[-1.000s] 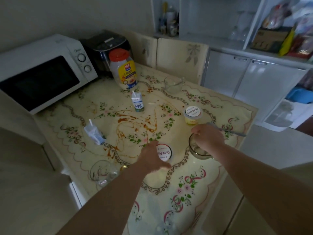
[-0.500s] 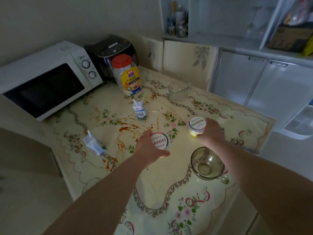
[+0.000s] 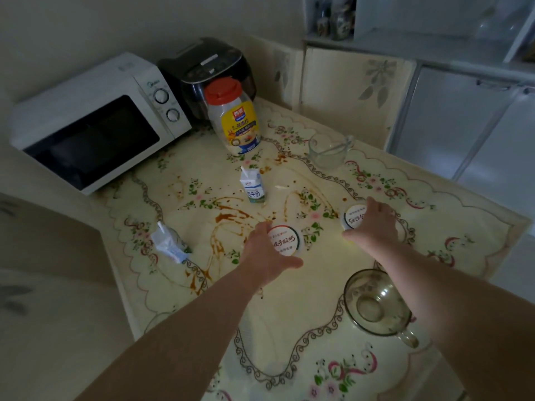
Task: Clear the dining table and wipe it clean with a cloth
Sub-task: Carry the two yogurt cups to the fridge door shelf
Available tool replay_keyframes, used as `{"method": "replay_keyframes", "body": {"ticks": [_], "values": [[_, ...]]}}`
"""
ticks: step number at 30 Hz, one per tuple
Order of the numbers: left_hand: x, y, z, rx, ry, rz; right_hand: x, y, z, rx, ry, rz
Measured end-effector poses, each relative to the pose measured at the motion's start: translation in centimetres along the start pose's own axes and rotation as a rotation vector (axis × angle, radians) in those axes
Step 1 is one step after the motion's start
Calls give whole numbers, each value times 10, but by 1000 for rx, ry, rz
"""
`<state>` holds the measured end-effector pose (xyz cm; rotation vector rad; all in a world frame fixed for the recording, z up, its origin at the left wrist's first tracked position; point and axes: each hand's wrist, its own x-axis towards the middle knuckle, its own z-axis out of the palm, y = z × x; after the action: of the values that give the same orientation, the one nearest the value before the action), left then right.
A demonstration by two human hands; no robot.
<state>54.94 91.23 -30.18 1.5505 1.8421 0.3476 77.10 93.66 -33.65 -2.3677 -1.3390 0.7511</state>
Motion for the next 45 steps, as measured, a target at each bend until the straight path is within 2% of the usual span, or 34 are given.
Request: {"method": "replay_keyframes", "body": {"ticks": [10, 18, 30, 38, 45], "values": [[-11, -9, -6, -53, 63, -8, -13, -13, -13, 31, 30, -89], [-47, -25, -38, -79, 110, 30, -75, -41, -7, -5, -34, -225], [-158, -104, -103, -176, 211, 32, -237, -55, 26, -96, -46, -337], [-255, -177, -123, -250, 186, 50, -363, -54, 51, -78, -50, -415], [-328, -232, -127, -286, 242, 31, -454, -41, 63, -87, -22, -489]]}}
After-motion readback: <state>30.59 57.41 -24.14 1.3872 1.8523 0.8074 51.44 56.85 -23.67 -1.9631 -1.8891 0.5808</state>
